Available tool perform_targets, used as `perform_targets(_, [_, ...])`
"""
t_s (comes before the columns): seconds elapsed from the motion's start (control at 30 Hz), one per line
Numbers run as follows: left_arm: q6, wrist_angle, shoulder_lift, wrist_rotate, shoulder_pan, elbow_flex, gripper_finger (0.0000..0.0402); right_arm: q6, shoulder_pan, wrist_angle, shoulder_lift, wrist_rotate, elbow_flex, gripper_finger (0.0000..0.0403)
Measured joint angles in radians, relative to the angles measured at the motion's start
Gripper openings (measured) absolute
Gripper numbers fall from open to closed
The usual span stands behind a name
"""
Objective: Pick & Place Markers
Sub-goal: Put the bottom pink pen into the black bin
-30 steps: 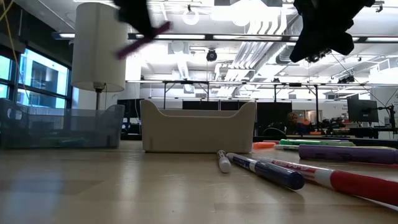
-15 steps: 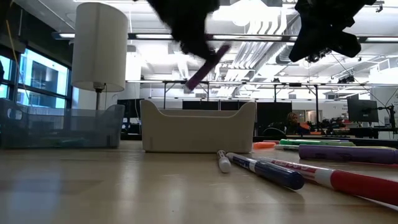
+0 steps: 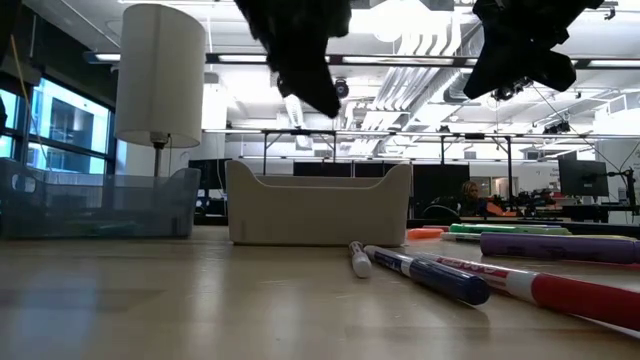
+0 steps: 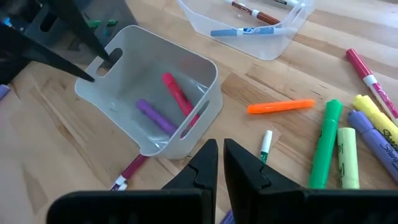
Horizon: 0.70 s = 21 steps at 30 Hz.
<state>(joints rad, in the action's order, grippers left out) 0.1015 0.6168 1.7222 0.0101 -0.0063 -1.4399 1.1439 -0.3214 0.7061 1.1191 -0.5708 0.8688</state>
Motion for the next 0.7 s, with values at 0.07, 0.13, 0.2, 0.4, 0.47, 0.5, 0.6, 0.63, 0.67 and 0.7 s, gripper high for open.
perform_targets(0.07, [0.04,0.077,0.0,0.005,0.0,-0.037,0.0112,-0.002,0.0,0.008,0.0,0.003,0.0,0.0016])
perform_targets(0.13, [0.087,0.154,0.0,0.023,0.0,-0.082,0.011,-0.03,0.0,0.008,0.0,0.016,0.0,0.0016])
perform_targets(0.2, [0.1,0.2,-0.003,0.01,-0.012,-0.116,0.0106,-0.069,0.0,0.007,0.0,0.031,0.0,0.0016])
perform_targets(0.4, [0.126,0.3,-0.094,0.052,-0.099,-0.052,0.0061,-0.142,0.0,0.004,0.0,0.075,0.0,0.0016])
perform_targets(0.47, [0.172,0.344,-0.153,0.058,-0.126,0.02,0.0031,-0.137,0.0,0.001,0.0,0.084,0.0,0.0017])
perform_targets(0.5, [0.203,0.31,-0.176,0.055,-0.137,0.048,0.0017,-0.134,0.0,-0.001,0.0,0.089,0.0,0.0017])
perform_targets(0.6, [0.337,0.293,-0.294,0.062,-0.195,0.179,0.0009,-0.134,0.0,-0.008,0.0,0.105,0.0,0.0016])
perform_targets(0.63, [0.386,0.278,-0.331,0.064,-0.22,0.222,0.0012,-0.134,0.0,-0.01,0.0,0.109,0.0,0.0017])
perform_targets(0.67, [0.436,0.227,-0.37,0.068,-0.244,0.262,0.0014,-0.137,0.0,-0.011,0.0,0.109,0.0,0.0017])
perform_targets(0.7, [0.493,0.205,-0.41,0.083,-0.272,0.305,0.0014,-0.146,0.0,-0.014,0.0,0.109,0.0,0.0016])
